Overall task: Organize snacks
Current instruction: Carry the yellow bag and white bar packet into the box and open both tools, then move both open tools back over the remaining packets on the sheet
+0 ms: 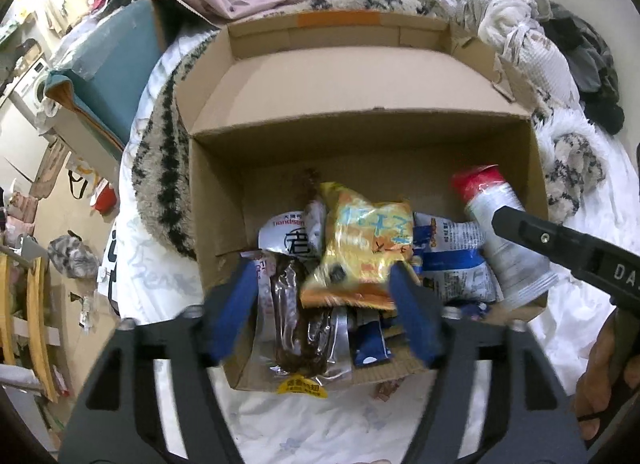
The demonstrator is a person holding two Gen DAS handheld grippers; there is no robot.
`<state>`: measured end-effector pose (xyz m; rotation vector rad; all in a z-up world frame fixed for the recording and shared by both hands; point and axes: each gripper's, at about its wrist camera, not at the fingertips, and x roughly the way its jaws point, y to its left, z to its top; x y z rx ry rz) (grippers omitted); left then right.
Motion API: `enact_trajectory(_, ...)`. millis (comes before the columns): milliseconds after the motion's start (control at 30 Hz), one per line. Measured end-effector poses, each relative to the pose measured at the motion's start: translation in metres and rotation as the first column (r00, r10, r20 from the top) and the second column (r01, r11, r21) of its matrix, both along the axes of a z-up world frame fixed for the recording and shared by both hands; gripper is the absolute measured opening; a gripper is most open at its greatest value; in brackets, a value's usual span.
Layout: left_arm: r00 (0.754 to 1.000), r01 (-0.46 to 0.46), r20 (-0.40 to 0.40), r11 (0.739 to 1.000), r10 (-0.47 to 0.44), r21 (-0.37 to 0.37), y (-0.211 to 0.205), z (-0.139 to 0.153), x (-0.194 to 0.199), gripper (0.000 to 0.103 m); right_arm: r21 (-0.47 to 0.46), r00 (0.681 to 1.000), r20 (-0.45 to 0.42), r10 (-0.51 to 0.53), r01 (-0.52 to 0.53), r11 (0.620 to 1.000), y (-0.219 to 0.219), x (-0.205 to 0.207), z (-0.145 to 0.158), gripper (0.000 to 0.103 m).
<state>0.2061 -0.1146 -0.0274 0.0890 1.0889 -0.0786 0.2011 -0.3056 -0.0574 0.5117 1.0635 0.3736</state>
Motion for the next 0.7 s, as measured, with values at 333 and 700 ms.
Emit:
enact_trajectory(333, 1.000, -0.010, 0.023, 0.999, 0.011, -0.047, 0.010, 0.012, -0.017, 0.085, -0.005, 0.998, 0.055, 0.009, -0.008, 1.000, -0.004, -0.011, 0.013, 0.068)
enact_trajectory(700, 0.999, -0.030, 0.021, 0.998, 0.032, -0.060, 0.025, 0.013, -0.040, 0.085, -0.006, 0.999, 0.032, -0.022, 0.022, 1.000, -0.012, -0.027, 0.013, 0.068)
